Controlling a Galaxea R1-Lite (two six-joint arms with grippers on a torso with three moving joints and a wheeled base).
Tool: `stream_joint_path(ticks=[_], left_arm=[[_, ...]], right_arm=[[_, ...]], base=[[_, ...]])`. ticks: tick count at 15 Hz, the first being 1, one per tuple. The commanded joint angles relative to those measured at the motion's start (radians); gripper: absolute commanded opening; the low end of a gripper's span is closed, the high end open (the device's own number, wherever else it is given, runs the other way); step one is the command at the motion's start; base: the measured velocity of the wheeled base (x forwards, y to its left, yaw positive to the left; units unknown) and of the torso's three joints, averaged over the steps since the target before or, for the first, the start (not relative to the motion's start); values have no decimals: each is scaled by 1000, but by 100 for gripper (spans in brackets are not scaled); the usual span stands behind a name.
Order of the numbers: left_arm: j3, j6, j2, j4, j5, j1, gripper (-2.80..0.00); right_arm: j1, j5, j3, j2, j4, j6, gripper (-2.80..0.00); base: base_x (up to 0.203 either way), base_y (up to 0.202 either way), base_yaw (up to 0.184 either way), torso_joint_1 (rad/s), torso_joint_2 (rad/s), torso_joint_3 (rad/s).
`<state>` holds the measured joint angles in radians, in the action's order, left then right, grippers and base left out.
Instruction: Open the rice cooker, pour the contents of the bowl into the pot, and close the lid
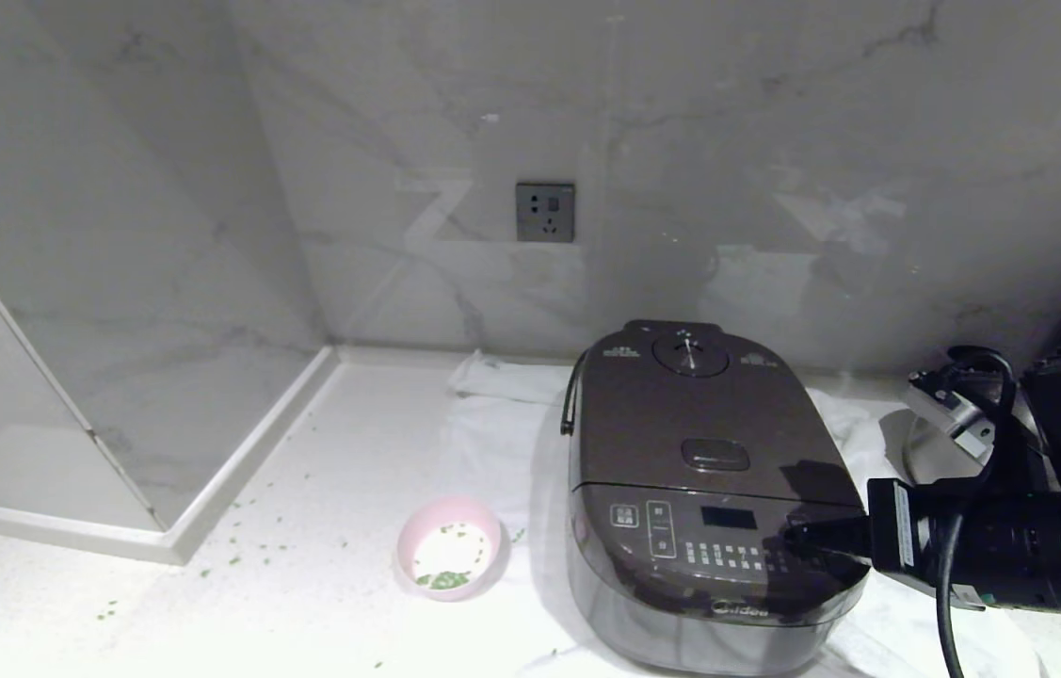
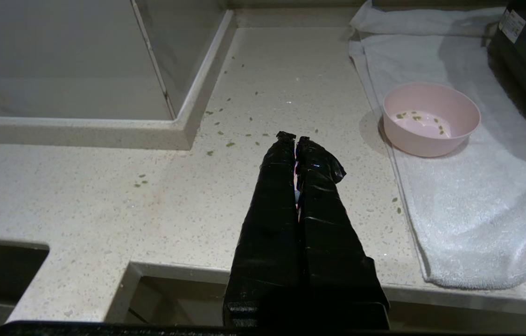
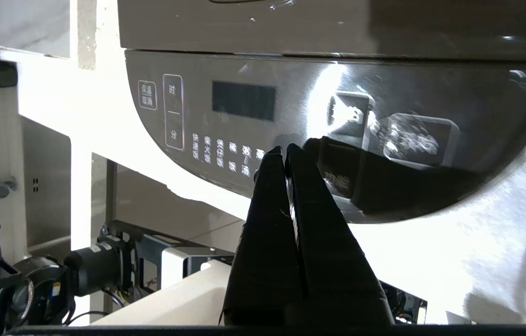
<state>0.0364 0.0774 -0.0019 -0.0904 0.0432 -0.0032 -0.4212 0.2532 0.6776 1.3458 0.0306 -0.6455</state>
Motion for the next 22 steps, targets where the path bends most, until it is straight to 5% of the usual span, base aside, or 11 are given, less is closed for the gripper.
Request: stream_joint_path(ticks=[1, 8, 14, 22], left_arm=[[0, -1, 2, 0, 0, 0, -280], [0, -2, 2, 0, 0, 0, -280], [0, -2, 2, 0, 0, 0, -280], [0, -2, 2, 0, 0, 0, -280]], right_arm=[[2, -14, -11, -30, 3, -3, -280], [30, -68, -49, -18, 8, 3, -280], [151, -67, -54, -20, 6, 68, -280], [157, 25, -54, 18, 2, 69, -280]], base=[[0, 0, 0, 0, 0, 0], [0, 0, 0, 0, 0, 0], [0, 0, 0, 0, 0, 0], [0, 0, 0, 0, 0, 0]])
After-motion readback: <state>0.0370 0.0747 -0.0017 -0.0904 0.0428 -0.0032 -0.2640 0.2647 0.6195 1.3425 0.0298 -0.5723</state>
